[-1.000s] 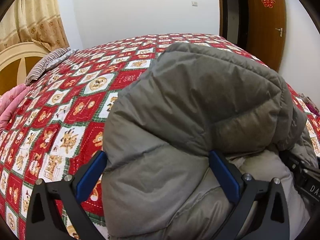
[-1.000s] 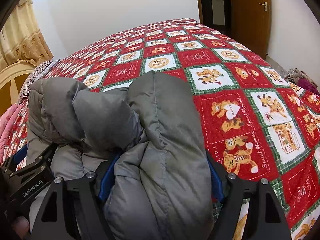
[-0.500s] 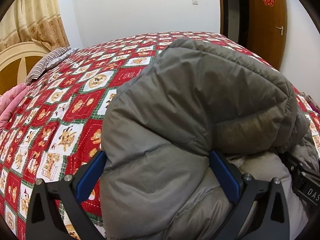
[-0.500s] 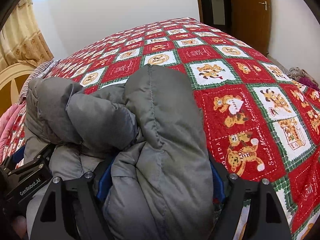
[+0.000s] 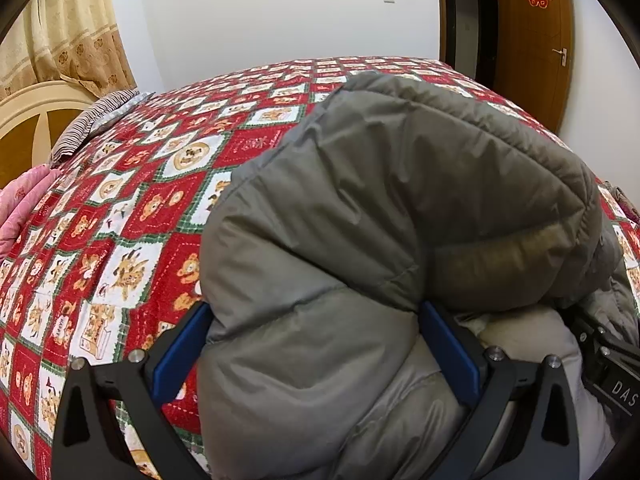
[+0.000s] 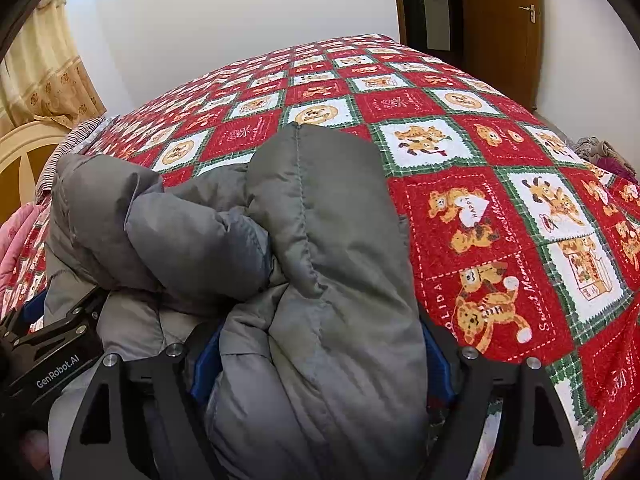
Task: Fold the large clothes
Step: 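Grasp the folded grey jacket with both grippers, then lift the grey jacket with both grippers and fold it over onto itself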
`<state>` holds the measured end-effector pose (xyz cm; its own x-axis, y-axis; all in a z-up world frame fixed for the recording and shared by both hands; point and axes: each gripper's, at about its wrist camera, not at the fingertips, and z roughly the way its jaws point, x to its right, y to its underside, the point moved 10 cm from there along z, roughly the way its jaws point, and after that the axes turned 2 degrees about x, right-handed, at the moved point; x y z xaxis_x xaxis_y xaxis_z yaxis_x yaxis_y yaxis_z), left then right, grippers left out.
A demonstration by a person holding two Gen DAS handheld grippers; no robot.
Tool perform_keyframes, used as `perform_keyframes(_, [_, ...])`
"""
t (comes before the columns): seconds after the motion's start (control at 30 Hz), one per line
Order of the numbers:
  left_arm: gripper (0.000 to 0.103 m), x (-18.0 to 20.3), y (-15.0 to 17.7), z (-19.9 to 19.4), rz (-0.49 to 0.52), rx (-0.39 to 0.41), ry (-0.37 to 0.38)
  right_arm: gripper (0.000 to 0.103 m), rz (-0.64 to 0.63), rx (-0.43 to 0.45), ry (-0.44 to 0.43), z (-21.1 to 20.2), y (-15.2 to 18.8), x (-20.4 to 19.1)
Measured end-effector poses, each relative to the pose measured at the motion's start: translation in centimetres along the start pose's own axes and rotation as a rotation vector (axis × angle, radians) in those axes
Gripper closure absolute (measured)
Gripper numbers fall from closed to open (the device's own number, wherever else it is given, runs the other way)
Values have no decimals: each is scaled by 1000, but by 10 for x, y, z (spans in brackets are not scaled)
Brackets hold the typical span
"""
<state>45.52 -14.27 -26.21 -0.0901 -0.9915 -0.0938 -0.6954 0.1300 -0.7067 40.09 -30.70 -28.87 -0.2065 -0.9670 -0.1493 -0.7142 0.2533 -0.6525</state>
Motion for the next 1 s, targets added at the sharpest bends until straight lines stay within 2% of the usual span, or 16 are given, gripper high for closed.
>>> perform_keyframes(0.13, [0, -1, 2, -3, 10, -11, 1, 22, -3, -1, 0, 0, 0, 0])
perform_keyframes(0.27, [0, -10, 15, -25, 15, -10, 12, 22, 7, 9, -14, -2, 0, 1])
perform_keyframes(0.33, [0, -15, 21, -34, 5, -10, 33, 21, 9, 10, -22, -6, 1, 3])
perform_keyframes(0.47, [0, -20, 36, -44, -29, -31, 87, 11, 57, 3, -46, -18, 9, 14])
perform_keyframes(0.67, [0, -12, 44, -36, -41, -68, 161, 11, 75, 2, -95, -26, 19, 24])
perform_keyframes(0.77, [0, -10, 48, -29, -67, -98, 210, 11, 68, -2, -90, -24, 21, 23])
perform_keyframes(0.83, [0, -9, 51, -27, -75, -106, 243, 18, 56, -1, -91, -25, 23, 20])
perform_keyframes(0.87, [3, -8, 52, -27, -76, -108, 259, 29, 53, -2, -100, -26, 24, 17])
perform_keyframes(0.9, [13, -5, 52, -28, -75, -109, 285, 44, 51, 0, -125, -27, 25, 12])
perform_keyframes(0.93, [17, 1, 53, -30, -66, -105, 319, 48, 50, 1, -155, -29, 27, 7])
perform_keyframes(0.97, [25, 5, 52, -33, -47, -94, 322, 52, 45, 4, -152, -30, 28, 5])
perform_keyframes(1.0, [36, 8, 53, -38, -27, -82, 326, 58, 47, 4, -158, -31, 29, 4])
